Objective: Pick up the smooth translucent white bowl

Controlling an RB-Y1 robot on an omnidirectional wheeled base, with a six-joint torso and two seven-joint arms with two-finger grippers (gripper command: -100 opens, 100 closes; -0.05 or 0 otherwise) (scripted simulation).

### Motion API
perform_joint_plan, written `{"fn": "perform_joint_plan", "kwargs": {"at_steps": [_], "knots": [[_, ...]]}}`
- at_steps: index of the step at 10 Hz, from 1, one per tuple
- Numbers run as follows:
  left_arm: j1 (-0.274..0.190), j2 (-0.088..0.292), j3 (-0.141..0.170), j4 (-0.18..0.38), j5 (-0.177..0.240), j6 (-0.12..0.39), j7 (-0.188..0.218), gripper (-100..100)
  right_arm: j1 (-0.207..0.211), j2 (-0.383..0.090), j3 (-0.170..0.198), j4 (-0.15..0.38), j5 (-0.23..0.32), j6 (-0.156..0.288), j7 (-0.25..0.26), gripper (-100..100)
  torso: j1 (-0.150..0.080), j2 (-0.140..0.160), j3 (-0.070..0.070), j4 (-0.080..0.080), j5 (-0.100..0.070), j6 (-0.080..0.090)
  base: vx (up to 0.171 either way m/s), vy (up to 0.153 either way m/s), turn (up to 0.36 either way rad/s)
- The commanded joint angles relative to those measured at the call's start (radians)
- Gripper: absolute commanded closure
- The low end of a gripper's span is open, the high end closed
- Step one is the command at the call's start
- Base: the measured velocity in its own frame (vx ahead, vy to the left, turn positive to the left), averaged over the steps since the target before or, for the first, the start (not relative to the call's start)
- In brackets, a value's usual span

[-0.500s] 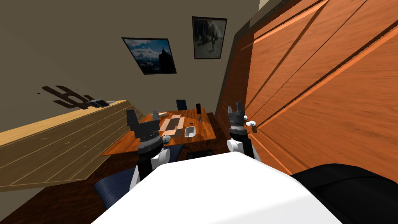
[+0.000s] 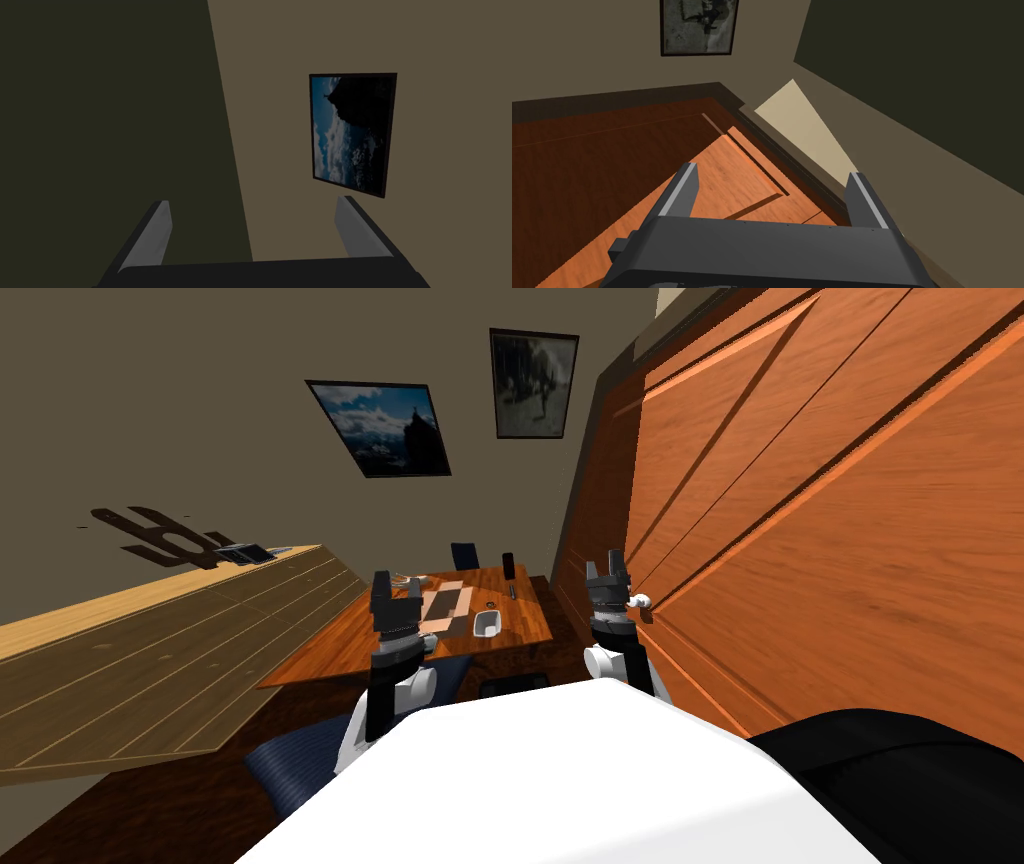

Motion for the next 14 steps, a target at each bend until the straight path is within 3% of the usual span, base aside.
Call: {"fn": "perform_joint_plan", "kwargs": {"at_steps": [1, 2, 3, 5, 6, 8, 9, 13, 14], "knots": [[-0.013, 0.027, 0.009, 0.035, 0.007, 0.046, -0.013, -100, 0.0, 0.0, 0.0, 0.0, 0.0, 0.0, 0.0, 0, 0.0, 0.0, 0.0, 0.0, 0.0, 0.0, -0.075, -0.031, -0.042], [-0.028, 0.04, 0.015, 0.065, 0.011, 0.078, -0.021, -100, 0.0, 0.0, 0.0, 0.0, 0.0, 0.0, 0.0, 0, 0.0, 0.0, 0.0, 0.0, 0.0, 0.0, -0.079, -0.033, -0.044], [-0.028, 0.04, 0.015, 0.065, 0.011, 0.078, -0.021, -100, 0.0, 0.0, 0.0, 0.0, 0.0, 0.0, 0.0, 0, -0.001, 0.001, 0.001, 0.0, 0.0, 0.0, -0.057, -0.017, -0.007], [-0.062, 0.061, 0.028, 0.13, 0.019, 0.147, -0.04, -100, 0.0, 0.0, 0.0, 0.0, 0.0, 0.0, 0.0, 0, 0.0, -0.001, 0.0, 0.0, 0.0, 0.0, -0.061, -0.025, -0.029], [-0.062, 0.061, 0.028, 0.131, 0.019, 0.147, -0.04, -100, 0.0, 0.0, 0.0, 0.0, 0.0, 0.0, 0.0, 0, -0.001, 0.0, 0.0, 0.0, 0.0, 0.0, -0.047, -0.032, -0.018], [-0.1, 0.077, 0.042, 0.202, 0.028, 0.218, -0.059, -100, 0.0, 0.0, 0.0, 0.0, 0.0, 0.0, 0.0, 0, 0.0, -0.001, -0.001, 0.0, 0.0, 0.0, -0.048, -0.03, -0.03], [-0.1, 0.077, 0.042, 0.204, 0.028, 0.224, -0.059, -100, 0.0, 0.0, 0.0, 0.0, 0.0, 0.0, 0.0, 0, 0.0, -0.001, 0.0, 0.0, 0.0, 0.0, -0.045, -0.027, -0.008], [-0.16, 0.091, 0.063, 0.321, 0.042, 0.338, -0.089, -100, 0.0, 0.0, 0.0, 0.0, 0.0, 0.0, 0.0, 0, -0.001, -0.002, -0.001, 0.0, 0.0, 0.0, -0.044, -0.032, -0.018], [-0.16, 0.091, 0.063, 0.321, 0.042, 0.35, -0.089, -100, 0.0, 0.0, 0.0, 0.0, 0.0, 0.0, 0.0, 0, 0.0, -0.002, -0.001, 0.0, 0.0, 0.0, -0.019, -0.023, -0.008]]}}
